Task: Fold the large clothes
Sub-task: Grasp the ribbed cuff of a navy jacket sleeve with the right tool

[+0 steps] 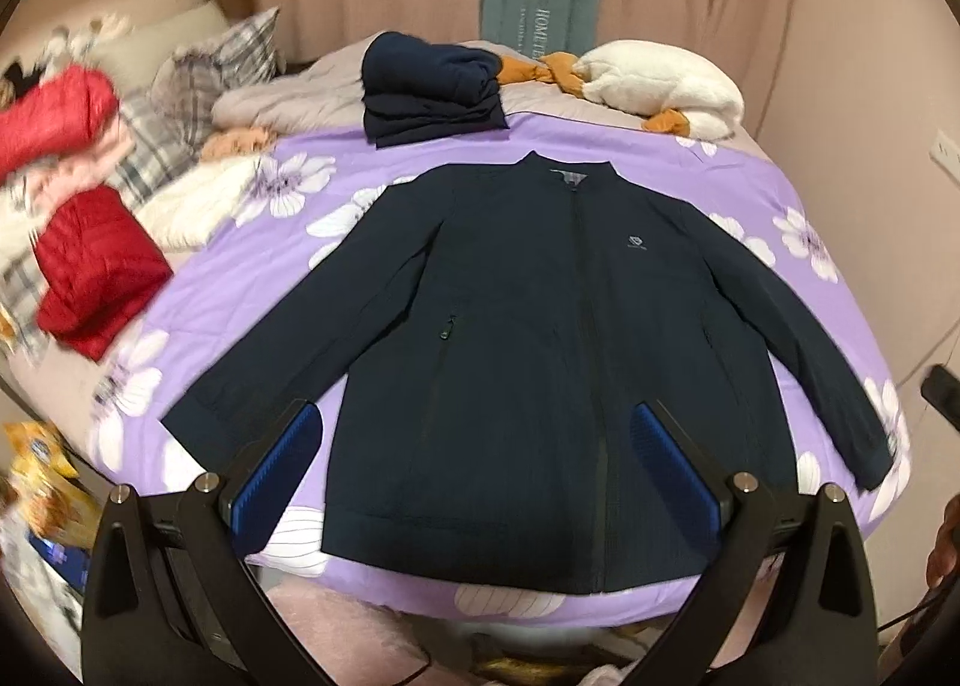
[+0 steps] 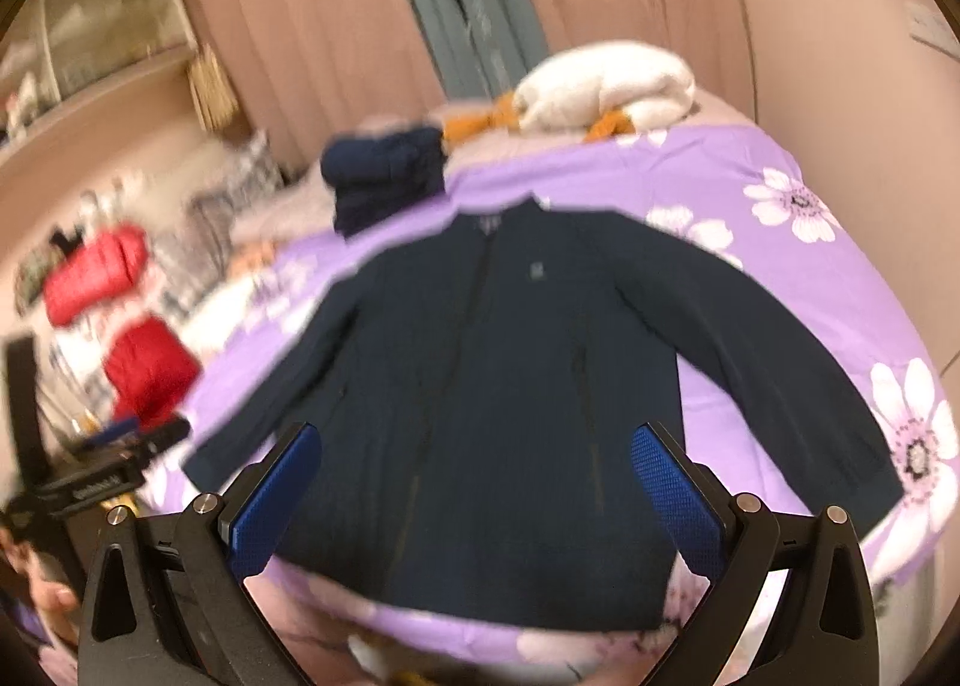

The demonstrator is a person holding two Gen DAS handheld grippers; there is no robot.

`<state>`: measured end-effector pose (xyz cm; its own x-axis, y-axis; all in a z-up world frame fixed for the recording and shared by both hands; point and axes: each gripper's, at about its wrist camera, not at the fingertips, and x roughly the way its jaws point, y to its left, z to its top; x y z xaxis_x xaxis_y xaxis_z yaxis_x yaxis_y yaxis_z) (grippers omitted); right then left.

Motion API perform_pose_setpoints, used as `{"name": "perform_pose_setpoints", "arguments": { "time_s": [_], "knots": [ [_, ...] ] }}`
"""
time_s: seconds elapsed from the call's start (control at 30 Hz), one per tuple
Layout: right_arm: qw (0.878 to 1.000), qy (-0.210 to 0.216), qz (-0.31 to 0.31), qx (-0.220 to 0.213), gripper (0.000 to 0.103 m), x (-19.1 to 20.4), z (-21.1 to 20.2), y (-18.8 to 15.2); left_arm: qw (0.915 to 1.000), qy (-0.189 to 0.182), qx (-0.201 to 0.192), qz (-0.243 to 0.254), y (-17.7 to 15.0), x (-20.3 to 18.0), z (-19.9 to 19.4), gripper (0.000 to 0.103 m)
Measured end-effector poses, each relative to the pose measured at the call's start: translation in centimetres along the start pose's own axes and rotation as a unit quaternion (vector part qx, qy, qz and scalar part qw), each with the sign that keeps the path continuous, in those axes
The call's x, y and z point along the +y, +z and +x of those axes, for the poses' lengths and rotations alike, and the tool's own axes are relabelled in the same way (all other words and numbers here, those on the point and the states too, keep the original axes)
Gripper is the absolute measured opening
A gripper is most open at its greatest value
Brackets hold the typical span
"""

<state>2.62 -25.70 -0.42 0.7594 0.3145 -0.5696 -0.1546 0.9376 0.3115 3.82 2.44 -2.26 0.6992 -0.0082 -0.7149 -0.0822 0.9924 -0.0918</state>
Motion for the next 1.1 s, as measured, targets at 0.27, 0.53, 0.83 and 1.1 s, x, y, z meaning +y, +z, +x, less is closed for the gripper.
{"name": "perform_pose_setpoints", "arguments": {
  "time_s": [0.27, 0.53, 0.83, 1.1],
  "knots": [
    [0.971, 0.023, 0.187, -0.148, 0.102, -11.7, -3.3, -3.9, 0.9844, -0.122, -0.017, -0.126, -0.7, 3.5, 5.1, 0.103],
    [0.943, -0.039, 0.293, -0.151, 0.102, -21.0, -5.4, -10.5, 0.9777, -0.193, 0.020, -0.081, -2.0, 0.3, 9.4, 0.103],
    [0.921, -0.050, 0.370, -0.112, 0.102, -26.7, -3.1, -14.5, 0.9725, -0.218, 0.047, -0.066, -1.9, -3.1, 11.2, 0.103],
    [0.914, -0.022, 0.383, -0.136, 0.102, -28.5, -0.8, -14.9, 0.9777, -0.199, 0.044, -0.049, -2.7, -3.2, 11.0, 0.103]
  ]
}}
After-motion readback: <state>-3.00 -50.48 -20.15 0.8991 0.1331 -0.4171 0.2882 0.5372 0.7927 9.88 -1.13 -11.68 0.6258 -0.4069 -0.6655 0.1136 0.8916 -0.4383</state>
